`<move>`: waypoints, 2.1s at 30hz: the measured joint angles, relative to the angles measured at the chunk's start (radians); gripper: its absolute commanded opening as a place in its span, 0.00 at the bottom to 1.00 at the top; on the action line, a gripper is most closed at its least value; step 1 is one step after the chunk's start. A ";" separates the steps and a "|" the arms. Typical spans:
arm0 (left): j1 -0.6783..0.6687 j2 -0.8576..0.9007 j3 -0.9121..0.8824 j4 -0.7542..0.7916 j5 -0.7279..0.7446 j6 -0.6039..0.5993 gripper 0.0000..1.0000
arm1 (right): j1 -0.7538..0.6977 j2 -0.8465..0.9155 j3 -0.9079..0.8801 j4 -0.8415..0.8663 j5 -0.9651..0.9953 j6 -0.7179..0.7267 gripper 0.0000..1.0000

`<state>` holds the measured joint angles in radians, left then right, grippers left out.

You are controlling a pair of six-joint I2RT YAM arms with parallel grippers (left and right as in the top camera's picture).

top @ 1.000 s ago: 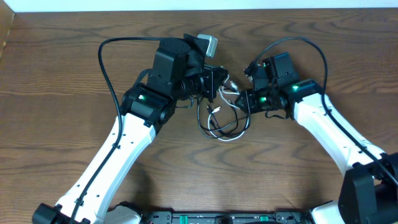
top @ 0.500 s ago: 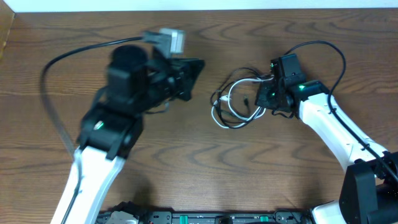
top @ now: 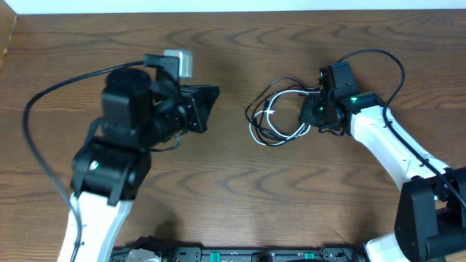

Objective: Untangle cables

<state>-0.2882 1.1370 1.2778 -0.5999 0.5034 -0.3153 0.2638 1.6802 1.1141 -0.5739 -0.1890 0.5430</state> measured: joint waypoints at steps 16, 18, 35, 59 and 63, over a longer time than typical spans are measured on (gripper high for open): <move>-0.107 0.264 0.000 0.136 0.000 0.001 0.23 | -0.039 -0.237 -0.001 -0.077 -0.254 -0.149 0.63; -0.117 0.275 0.000 0.138 0.000 0.000 0.23 | -0.064 -0.254 -0.001 -0.117 -0.193 -0.097 0.63; -0.427 0.683 0.000 0.505 -0.086 -0.095 0.42 | -0.274 -0.254 -0.001 -0.222 -0.016 -0.007 0.63; -0.482 0.936 0.000 0.737 -0.421 -0.135 0.46 | -0.282 -0.254 -0.001 -0.230 0.011 -0.022 0.61; -0.482 0.937 0.000 0.740 -0.439 -0.123 0.45 | -0.282 -0.254 -0.001 -0.230 0.011 -0.028 0.61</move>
<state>-0.7704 2.0735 1.2778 0.1402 0.0639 -0.4381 -0.0185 1.4258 1.1133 -0.8036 -0.1780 0.5152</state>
